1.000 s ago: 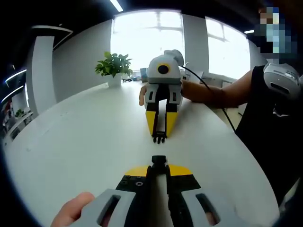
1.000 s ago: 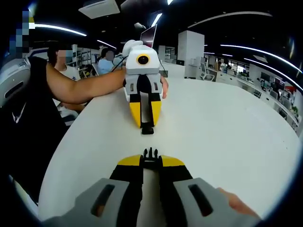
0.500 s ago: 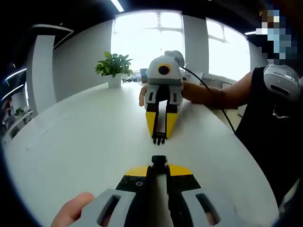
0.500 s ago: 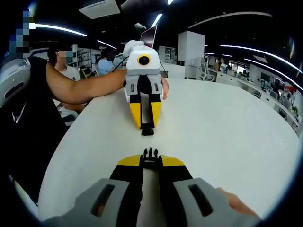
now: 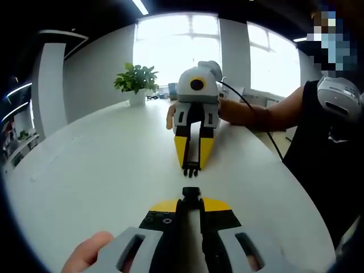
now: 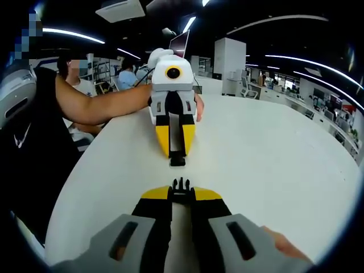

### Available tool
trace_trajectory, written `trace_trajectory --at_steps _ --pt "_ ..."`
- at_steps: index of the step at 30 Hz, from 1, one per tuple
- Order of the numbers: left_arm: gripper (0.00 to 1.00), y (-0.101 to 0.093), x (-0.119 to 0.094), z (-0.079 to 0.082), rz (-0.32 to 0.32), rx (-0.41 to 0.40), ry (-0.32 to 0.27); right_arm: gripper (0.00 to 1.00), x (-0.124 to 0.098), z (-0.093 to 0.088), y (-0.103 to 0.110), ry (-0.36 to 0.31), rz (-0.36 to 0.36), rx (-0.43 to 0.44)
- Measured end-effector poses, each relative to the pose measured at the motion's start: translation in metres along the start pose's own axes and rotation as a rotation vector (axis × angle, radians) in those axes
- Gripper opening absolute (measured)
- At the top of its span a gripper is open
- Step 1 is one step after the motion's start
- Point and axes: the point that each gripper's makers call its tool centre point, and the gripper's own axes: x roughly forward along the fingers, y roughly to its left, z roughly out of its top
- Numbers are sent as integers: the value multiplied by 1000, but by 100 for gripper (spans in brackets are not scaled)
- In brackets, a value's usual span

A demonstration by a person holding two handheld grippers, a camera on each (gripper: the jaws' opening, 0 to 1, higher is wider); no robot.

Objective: Snap the two parts of the plastic buckle together until the buckle closes and remains connected.

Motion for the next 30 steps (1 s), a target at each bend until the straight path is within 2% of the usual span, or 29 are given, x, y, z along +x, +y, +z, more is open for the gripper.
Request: trace_trajectory --at_steps 30 --pt "11 2 5 1 4 2 2 12 2 1 1 -6 -1 -5"
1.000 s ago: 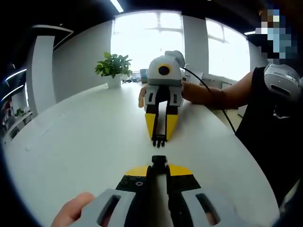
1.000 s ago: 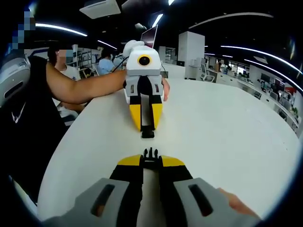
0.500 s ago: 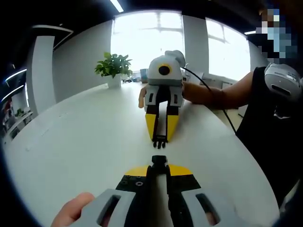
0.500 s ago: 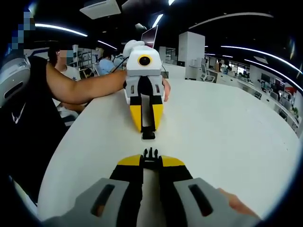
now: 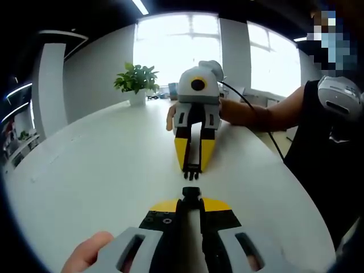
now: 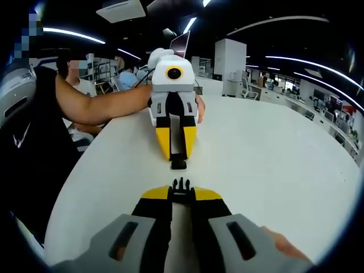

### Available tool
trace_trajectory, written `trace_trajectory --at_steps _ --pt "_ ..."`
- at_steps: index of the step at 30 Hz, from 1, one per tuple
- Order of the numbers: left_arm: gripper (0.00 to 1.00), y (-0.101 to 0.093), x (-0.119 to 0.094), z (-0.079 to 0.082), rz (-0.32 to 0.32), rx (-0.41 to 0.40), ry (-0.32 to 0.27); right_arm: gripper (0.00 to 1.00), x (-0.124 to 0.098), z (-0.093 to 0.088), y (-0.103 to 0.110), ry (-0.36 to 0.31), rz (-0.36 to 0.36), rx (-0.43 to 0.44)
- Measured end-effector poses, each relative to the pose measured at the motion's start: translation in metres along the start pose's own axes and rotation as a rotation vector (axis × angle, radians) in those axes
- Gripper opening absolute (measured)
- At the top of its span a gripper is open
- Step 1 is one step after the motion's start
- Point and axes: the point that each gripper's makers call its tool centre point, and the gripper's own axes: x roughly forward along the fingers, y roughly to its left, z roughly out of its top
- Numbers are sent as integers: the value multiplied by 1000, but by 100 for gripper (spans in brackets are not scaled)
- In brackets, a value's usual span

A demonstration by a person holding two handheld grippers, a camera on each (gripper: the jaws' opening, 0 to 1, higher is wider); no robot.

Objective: Snap the two parts of the plastic buckle together until the buckle closes and remains connected.

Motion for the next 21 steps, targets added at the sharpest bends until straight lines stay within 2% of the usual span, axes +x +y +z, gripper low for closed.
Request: trace_trajectory --at_steps 21 --pt "11 -1 3 2 0 3 -1 12 2 1 0 -8 5 -4"
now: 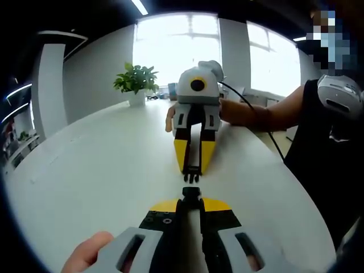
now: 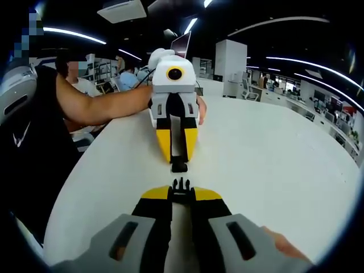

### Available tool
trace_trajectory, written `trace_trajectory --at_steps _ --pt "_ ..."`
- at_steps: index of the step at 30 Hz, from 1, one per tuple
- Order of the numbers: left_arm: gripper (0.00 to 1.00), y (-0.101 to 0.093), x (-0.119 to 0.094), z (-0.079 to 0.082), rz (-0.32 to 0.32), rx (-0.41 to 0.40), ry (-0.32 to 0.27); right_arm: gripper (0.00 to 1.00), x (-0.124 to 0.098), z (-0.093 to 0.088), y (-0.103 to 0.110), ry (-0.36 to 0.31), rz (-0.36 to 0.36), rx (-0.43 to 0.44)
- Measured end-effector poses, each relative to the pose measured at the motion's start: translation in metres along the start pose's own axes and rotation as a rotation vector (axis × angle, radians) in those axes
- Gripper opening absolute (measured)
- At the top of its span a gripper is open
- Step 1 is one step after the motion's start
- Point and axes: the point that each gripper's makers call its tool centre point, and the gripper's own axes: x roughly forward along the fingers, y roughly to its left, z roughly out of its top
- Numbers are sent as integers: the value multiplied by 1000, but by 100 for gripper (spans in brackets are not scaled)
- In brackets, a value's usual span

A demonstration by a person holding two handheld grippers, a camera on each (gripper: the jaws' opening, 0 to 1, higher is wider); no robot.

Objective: Snap the two parts of the plastic buckle together until the buckle closes and remains connected.

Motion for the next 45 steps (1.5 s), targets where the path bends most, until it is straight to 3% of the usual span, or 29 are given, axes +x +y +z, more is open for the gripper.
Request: trace_trajectory --at_steps 45 --pt "11 -4 5 3 -5 4 1 12 3 2 2 -8 6 -10"
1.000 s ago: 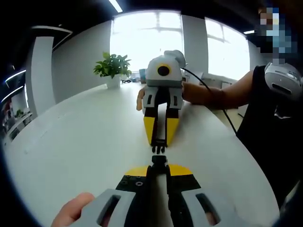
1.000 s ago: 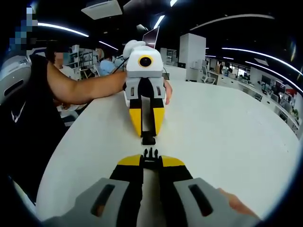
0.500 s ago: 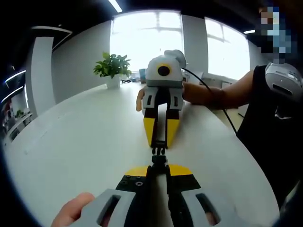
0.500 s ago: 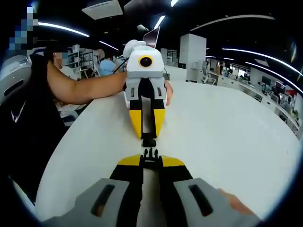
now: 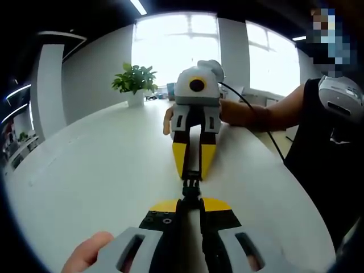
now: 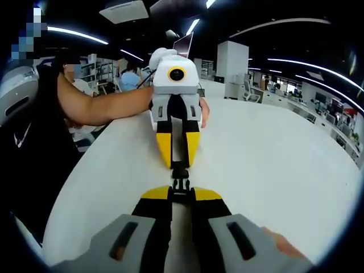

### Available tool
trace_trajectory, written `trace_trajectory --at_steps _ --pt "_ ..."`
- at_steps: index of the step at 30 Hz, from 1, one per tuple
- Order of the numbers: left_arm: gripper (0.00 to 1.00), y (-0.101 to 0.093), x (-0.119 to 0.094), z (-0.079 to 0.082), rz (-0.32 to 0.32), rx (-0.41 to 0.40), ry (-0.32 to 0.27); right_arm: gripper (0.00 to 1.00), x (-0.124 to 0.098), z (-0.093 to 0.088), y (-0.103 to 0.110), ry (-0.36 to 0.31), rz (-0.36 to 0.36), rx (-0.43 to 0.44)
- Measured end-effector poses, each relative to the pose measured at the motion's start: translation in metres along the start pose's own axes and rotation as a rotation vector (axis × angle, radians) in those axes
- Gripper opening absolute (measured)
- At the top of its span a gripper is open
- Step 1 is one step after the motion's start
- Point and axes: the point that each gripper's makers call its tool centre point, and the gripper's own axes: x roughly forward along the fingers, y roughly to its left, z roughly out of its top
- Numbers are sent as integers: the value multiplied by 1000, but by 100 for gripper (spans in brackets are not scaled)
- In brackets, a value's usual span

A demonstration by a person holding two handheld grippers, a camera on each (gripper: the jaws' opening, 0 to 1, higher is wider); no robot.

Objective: Snap the two parts of the plastic buckle together until the buckle closes and remains connected.

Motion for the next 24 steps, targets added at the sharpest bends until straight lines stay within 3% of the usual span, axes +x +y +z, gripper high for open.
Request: trace_trajectory --at_steps 24 --pt "11 2 1 1 -9 2 -3 12 1 2 0 -8 2 -29"
